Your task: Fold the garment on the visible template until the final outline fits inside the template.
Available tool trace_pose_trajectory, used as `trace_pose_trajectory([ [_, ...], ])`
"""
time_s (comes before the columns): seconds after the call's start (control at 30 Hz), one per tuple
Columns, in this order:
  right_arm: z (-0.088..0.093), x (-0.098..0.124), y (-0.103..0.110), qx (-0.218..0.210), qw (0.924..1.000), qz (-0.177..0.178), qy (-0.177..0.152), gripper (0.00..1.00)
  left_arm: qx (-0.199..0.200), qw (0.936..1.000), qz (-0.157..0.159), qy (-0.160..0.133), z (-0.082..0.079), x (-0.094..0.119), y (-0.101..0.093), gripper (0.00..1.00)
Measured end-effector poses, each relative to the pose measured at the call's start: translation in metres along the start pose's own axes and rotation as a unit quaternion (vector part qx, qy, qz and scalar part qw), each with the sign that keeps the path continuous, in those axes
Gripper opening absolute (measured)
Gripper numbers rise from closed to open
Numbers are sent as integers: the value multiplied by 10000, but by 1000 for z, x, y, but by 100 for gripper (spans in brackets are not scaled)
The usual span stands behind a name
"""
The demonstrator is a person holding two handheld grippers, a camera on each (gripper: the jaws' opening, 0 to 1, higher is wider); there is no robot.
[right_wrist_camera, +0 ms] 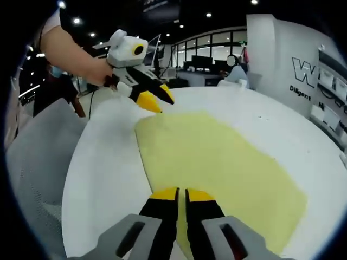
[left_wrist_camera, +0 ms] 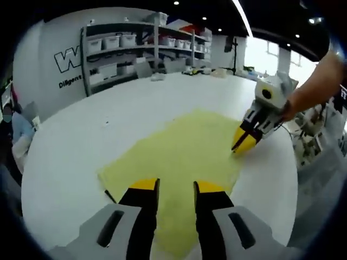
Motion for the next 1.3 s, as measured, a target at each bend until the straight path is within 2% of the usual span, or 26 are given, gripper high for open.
trace_pose_trajectory([
  [0.2, -4, -12, 3, 34, 10000, -24, -35, 0, -235, 9983, 448, 282, 17, -45, -42, 25],
  [0.33, -7, -20, 8, 133, 9998, -112, -68, 0, -292, 9973, 545, 392, 26, -56, -50, 24],
  [0.47, -9, -27, 16, 301, 9993, -194, -117, 0, -401, 9962, 555, 538, 36, -59, -51, 22],
  [0.5, -7, -29, 18, 415, 9989, -228, -58, 0, -468, 9958, 550, 567, 39, -59, -51, 22],
  [0.53, -4, -30, 19, 464, 9986, -261, -30, 0, -540, 9959, 556, 476, 37, -58, -51, 22],
  [0.57, 0, -31, 21, 434, 9986, -291, -20, 0, -529, 9960, 541, 468, 38, -58, -49, 22],
  [0.6, -3, -29, 19, 418, 9987, -231, -184, 0, -528, 9961, 531, 457, 38, -57, -48, 21],
  [0.77, 6, -20, 16, 375, 9990, -200, -134, 0, -649, 9959, 516, 367, 44, -47, -43, 22],
  [1.07, 25, 5, 10, 254, 9997, 12, -49, 3, -376, 9982, 401, 241, 58, -19, -23, 26],
  [1.3, 46, 31, 2, 102, 9997, 202, 82, 4, -213, 9991, 230, 285, 64, -3, -7, 23],
])
Point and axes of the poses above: the point that each gripper's makers call its tool centre point, and the gripper's own axes: x roughly backward along the fingers, y roughly to its left, z roughly out of its underside, the point moved 3 cm from there along x, roughly backward along the fingers, and after that the axes turned 14 degrees about x, right-handed, at the moved point
